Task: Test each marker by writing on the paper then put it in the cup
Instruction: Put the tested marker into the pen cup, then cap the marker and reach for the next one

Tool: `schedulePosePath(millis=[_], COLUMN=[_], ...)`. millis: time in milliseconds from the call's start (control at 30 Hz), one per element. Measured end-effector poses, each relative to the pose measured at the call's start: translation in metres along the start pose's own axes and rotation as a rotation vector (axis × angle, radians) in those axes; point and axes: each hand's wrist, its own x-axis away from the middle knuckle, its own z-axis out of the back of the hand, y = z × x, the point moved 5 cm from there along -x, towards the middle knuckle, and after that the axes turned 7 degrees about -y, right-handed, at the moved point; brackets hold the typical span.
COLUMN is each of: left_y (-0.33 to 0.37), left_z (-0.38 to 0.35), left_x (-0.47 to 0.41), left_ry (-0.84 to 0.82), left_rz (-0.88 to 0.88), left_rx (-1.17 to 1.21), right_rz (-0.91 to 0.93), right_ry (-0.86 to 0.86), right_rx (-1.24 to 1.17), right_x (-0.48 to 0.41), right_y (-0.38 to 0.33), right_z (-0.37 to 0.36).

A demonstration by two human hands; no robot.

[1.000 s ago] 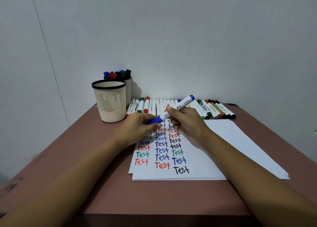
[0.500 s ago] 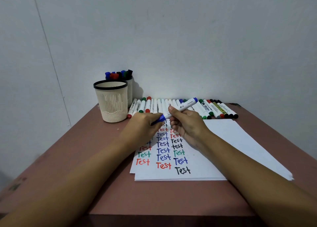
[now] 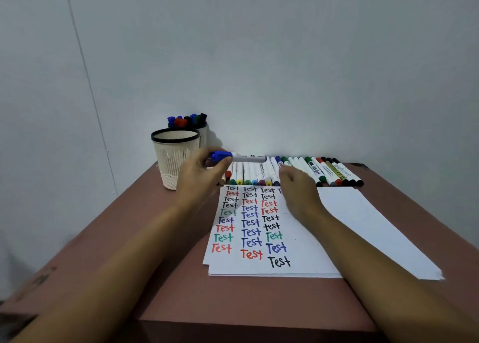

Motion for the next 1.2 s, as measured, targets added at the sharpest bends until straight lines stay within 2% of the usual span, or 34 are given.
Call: schedulePosePath(millis=[67,167,367,467,567,700,800,967,1200], left_y=[0.002,0.008,0.038,0.044,0.036,0.011,-0.009,-0.032,-0.052], left_z=[0.009,0.023,0.065,0.08,0.085,0.078,0.074,0.077,0.074], left_x=[-0.006,-0.024,-0.089,-0.119,-0.141,-0.163,-0.174,-0.179,-0.177], left_ry=[0.056,0.12,0.244,0.256,0.203,0.049,-0.055,-0.117,-0.356], left_rz=[0.007,0.002,-0.026,-0.036,-0.008,0.026,0.058,0.101,0.272], left_rx=[-0.046,-0.197,-0.4,-0.495,-0.666,-0.844,-0.891,-0.894,-1.117], right_rz=[0.14,0.214,0.244,0.246,0.25,0.261,0.268,0.279,0.282], right_ry=[-0.118,-0.239,-0.249,-0.249,-0.248,-0.248,-0.244,-0.252,-0.255], right_rx=[0.32,0.593,0.655,0.653,0.672,0.685,0.703,0.703,0.715], right_x=[0.003,0.004,0.007,0.006,0.005,0.004,0.004,0.004,0.004], right_y=[0.001,0.004,0.003,0.002,0.002,0.004,0.005,0.002,0.004], right_z=[-0.013,-0.027,-0.028,-0.028,-0.029,-0.031,-0.031,-0.032,-0.033])
